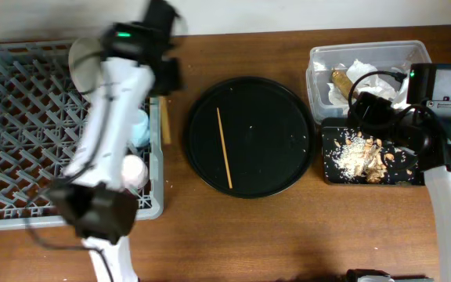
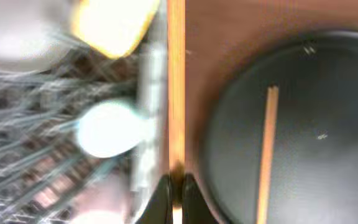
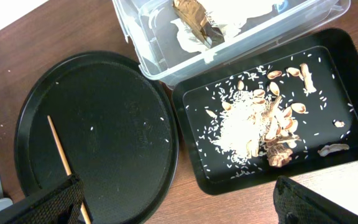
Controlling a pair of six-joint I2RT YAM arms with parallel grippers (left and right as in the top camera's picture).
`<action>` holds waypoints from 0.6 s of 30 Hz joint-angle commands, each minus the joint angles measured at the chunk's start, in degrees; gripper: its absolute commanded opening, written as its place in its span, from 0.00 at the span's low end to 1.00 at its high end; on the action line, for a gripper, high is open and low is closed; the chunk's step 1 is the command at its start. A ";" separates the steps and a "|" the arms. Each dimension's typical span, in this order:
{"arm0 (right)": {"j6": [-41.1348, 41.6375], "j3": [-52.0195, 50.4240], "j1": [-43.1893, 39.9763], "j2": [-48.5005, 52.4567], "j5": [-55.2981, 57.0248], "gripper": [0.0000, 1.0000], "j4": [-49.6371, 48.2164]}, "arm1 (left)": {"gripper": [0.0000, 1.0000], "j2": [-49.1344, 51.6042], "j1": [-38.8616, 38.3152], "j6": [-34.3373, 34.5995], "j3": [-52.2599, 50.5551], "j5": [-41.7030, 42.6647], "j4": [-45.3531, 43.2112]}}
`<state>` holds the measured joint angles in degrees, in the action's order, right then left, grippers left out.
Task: Sort waste into correct bins and load items into the dishwasher rack
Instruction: 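Carry the chopstick with the left gripper over the rack, then lower the chopstick into the rack and release it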
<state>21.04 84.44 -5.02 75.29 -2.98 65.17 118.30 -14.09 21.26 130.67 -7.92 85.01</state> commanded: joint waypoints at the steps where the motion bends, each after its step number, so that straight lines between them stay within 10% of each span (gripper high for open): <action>1: 0.28 0.50 -0.26 0.09 0.68 0.99 0.00 | 0.01 -6.23 5.49 -7.96 0.79 -1.03 6.54; 8: 0.28 0.50 -0.26 0.09 0.68 0.98 0.00 | 0.01 -8.11 15.43 -14.80 -1.25 -4.63 11.10; 18: 0.28 0.50 -0.26 0.09 0.68 0.99 0.00 | 0.01 -7.96 21.11 -29.09 -17.66 -5.62 -11.74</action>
<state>21.02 84.44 -5.02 75.29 -2.98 65.19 110.74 5.30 -1.23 117.82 -12.78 78.32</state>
